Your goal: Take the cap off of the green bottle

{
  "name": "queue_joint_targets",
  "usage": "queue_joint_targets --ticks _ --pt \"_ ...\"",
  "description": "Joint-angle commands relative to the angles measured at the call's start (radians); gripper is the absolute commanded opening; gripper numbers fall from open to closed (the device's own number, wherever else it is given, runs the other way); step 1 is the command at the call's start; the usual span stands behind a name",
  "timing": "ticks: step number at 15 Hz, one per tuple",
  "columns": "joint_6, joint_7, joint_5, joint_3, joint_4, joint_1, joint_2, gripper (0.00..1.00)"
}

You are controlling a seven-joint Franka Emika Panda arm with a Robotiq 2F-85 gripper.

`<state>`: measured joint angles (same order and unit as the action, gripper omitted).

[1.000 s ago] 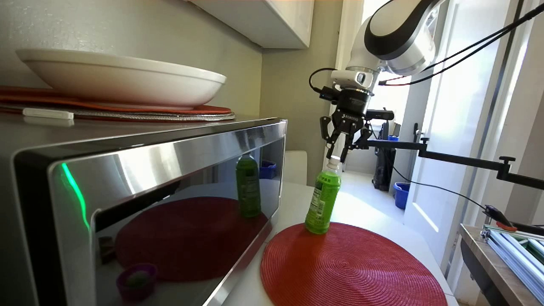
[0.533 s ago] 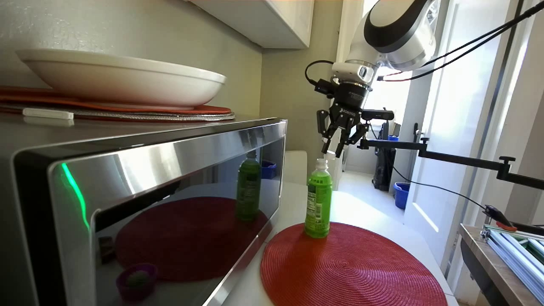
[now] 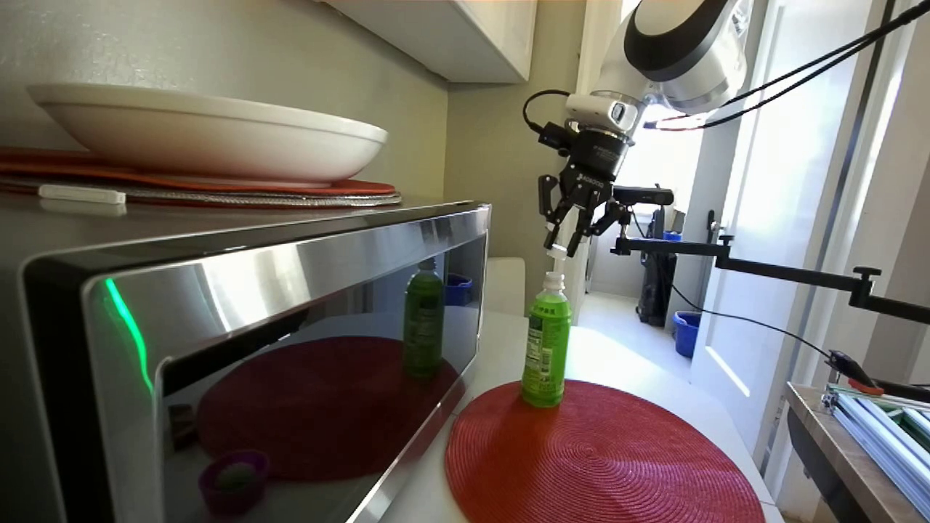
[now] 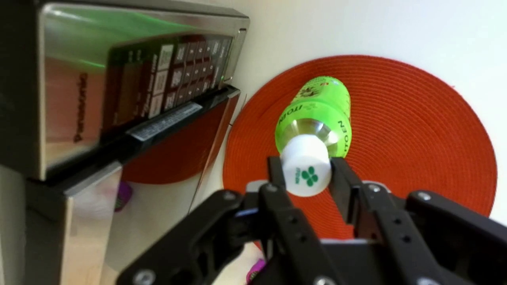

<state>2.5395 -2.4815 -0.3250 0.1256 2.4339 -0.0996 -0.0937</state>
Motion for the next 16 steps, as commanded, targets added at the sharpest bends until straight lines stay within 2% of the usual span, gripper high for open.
queue_joint_targets --ticks 1,3,4,6,10,12,13,16 --pt "0.075 0.173 0.109 0.001 0.017 -0.010 -0.025 0.09" --pt "0.121 0.355 0.271 -0.002 0.013 -0.041 -0.023 0.09" --pt "0.132 0.432 0.338 -0.038 0.013 -0.096 -0.025 0.09" --pt "0.104 0.589 0.445 -0.061 0.007 -0.157 -0.028 0.09" --pt "0.040 0.877 0.529 -0.103 -0.003 -0.206 -0.027 0.09" --pt "0.004 1.025 0.545 -0.118 -0.012 -0.194 -0.016 0.09" --pt "-0.015 1.098 0.557 -0.069 -0.017 -0.132 -0.012 0.09" --pt "-0.033 1.287 0.560 -0.060 -0.027 -0.105 0.007 0.09"
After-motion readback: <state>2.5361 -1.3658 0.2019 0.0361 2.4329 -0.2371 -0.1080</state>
